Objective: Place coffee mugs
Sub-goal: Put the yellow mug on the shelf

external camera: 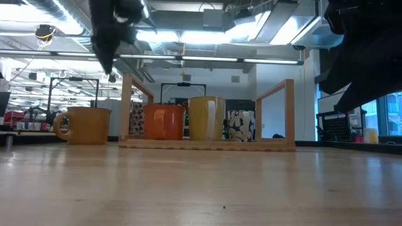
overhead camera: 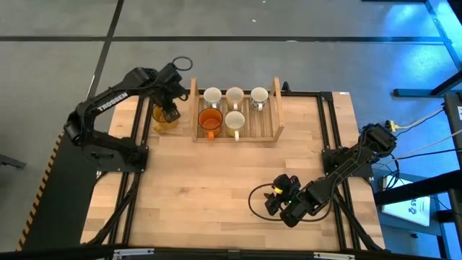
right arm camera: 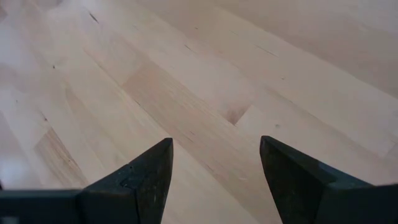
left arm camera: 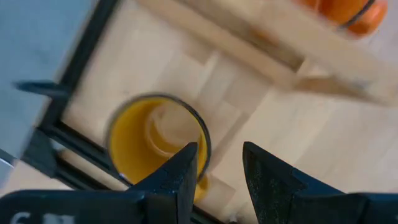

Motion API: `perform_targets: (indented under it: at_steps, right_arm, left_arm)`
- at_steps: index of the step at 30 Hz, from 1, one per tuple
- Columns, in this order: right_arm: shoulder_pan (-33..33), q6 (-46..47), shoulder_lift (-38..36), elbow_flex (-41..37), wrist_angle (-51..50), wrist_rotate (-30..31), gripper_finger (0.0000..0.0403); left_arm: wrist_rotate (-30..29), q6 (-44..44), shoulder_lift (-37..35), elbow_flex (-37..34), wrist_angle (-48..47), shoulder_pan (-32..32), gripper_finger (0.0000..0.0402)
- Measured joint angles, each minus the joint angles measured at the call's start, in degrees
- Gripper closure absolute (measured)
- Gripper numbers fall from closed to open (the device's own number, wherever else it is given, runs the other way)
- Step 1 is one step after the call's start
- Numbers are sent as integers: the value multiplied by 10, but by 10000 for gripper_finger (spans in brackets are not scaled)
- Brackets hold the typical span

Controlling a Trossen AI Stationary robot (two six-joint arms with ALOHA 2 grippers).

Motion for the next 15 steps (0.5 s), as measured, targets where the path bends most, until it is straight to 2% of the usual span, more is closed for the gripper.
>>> perform_targets:
  at_steps: [9,15]
  right_arm:
    - [0,1,0,0,-1,0,174]
    - [0,2,0,0,-2,0,174]
  left_arm:
    - [-10,15,14,-108,59,8,279]
    - [-37,18,14,-150,89,8,279]
